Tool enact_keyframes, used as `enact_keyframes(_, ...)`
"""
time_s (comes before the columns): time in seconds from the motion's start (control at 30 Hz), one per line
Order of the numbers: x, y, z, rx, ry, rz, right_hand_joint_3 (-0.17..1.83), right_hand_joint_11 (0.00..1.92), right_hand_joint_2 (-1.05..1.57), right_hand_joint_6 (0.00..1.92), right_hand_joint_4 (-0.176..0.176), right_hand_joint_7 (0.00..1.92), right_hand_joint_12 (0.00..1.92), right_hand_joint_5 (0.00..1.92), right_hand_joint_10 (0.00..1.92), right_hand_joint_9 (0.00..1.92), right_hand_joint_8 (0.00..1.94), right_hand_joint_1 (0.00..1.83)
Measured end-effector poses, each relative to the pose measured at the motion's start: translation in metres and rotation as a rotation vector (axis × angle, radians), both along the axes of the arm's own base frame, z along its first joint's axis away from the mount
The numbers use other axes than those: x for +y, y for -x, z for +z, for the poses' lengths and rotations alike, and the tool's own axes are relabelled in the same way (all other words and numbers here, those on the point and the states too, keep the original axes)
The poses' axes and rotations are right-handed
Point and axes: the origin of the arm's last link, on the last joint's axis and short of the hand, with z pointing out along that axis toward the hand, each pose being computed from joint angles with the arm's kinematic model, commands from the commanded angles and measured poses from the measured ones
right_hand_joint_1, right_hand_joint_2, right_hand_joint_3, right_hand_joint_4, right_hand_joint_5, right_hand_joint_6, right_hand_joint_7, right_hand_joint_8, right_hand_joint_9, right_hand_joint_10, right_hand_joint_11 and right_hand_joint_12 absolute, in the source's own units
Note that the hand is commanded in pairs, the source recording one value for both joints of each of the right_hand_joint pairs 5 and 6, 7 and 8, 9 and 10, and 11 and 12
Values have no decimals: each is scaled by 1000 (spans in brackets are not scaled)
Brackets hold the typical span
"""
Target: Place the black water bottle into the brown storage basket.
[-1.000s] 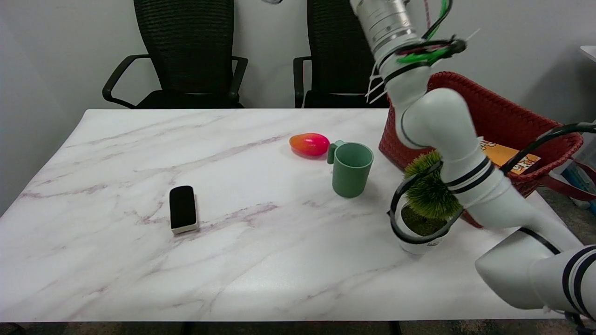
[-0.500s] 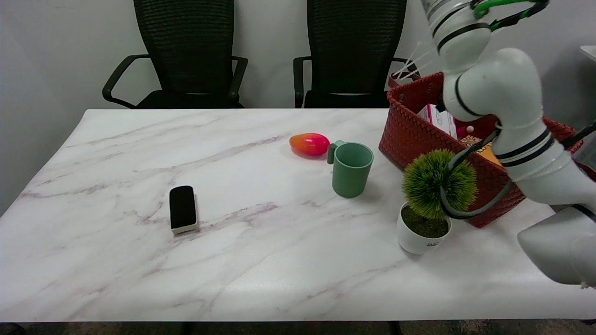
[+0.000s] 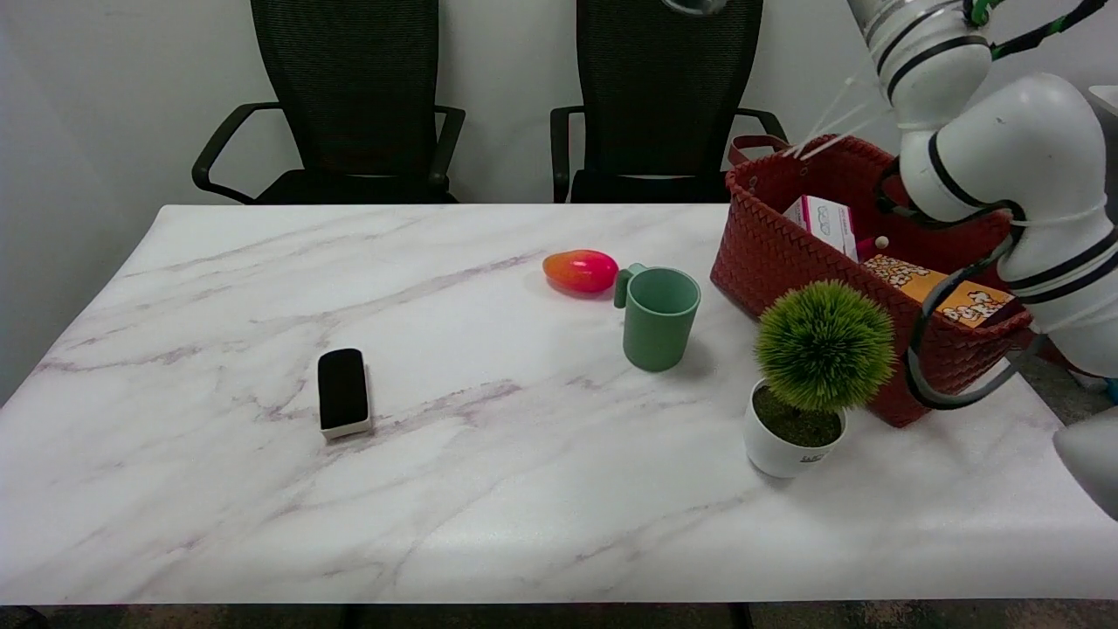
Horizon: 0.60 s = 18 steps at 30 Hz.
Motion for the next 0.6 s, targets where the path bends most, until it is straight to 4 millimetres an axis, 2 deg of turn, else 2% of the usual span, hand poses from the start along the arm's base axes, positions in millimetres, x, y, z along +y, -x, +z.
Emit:
enact_keyframes(0.33, 4, 39, 44, 67, 133, -149, 558, 767, 811, 712, 0, 1113, 767, 712, 1097, 1097, 1113, 1322)
enact_keyframes(0.6, 13, 73, 90, 76, 244, -257, 559, 774, 811, 711, 0, 1112, 774, 711, 1099, 1099, 1112, 1320)
